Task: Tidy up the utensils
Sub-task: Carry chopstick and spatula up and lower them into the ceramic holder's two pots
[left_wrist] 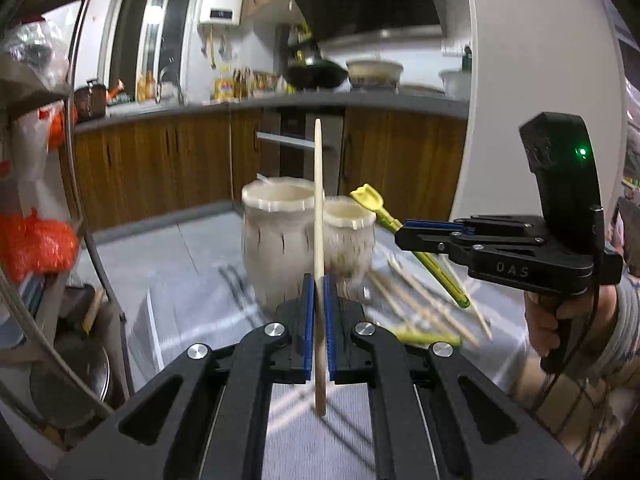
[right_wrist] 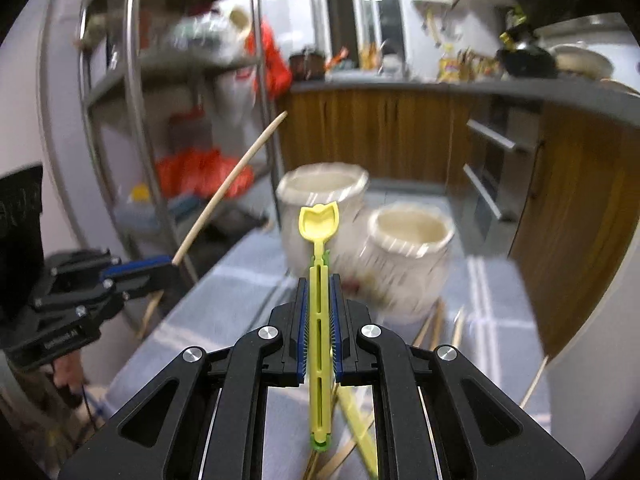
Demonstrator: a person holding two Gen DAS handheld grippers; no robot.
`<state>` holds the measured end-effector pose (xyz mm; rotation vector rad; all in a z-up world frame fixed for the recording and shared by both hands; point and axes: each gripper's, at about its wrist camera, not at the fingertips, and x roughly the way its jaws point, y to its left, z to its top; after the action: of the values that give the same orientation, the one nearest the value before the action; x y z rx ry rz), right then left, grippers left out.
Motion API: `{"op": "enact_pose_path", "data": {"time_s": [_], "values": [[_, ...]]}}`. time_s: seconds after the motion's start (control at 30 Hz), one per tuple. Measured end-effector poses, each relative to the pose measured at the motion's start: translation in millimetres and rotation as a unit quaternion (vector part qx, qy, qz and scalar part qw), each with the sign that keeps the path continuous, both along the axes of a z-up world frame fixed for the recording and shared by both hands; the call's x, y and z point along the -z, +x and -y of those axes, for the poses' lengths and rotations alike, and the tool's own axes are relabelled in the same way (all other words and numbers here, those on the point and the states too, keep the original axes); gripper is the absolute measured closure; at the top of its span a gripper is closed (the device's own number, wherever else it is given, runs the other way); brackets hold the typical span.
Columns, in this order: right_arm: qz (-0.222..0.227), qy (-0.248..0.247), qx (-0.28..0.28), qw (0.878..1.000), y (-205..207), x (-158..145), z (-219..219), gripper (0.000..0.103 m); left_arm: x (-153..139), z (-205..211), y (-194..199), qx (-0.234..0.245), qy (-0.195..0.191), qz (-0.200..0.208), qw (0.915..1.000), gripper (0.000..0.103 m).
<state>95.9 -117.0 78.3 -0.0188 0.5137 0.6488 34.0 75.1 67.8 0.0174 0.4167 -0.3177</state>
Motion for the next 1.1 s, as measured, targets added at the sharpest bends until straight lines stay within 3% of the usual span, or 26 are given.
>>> {"op": "enact_pose_path", "data": {"time_s": [0.1,0.3,0.4,0.6,0.8,1.1], "values": [[0.015,0.044,0.021,0.999,23.3,-15.9,12.8,0.092,-17.1,0.6,20.6,-0.006,-0.016,0.023,0.9996,0.098],[0.008,0.123,0.041,0.991,75.7,-23.4,22.7,0.092,-47.2,-9.1,88.0,-0.009,-0.084,0.052,0.9951,0.098],[-0.005,0.155,0.050,0.987,96.1,-22.6,22.2,0.092,-48.7,-10.0,121.7,-0.019,-0.106,0.048,0.9930,0.098],[-0.013,0.165,0.077,0.983,127.0,-4.2,14.3,0.092,-36.2,-3.3,163.2,-0.034,-0.105,0.044,0.9929,0.098],[-0.021,0.167,0.083,0.982,135.7,6.0,15.2,0.092,-18.2,4.1,163.2,-0.029,-0.091,0.043,0.9945,0.099],[0.010,0.170,0.086,0.982,134.2,2.8,20.0,0.092,-40.2,-7.3,139.6,-0.036,-0.071,0.095,0.9923,0.099]]}}
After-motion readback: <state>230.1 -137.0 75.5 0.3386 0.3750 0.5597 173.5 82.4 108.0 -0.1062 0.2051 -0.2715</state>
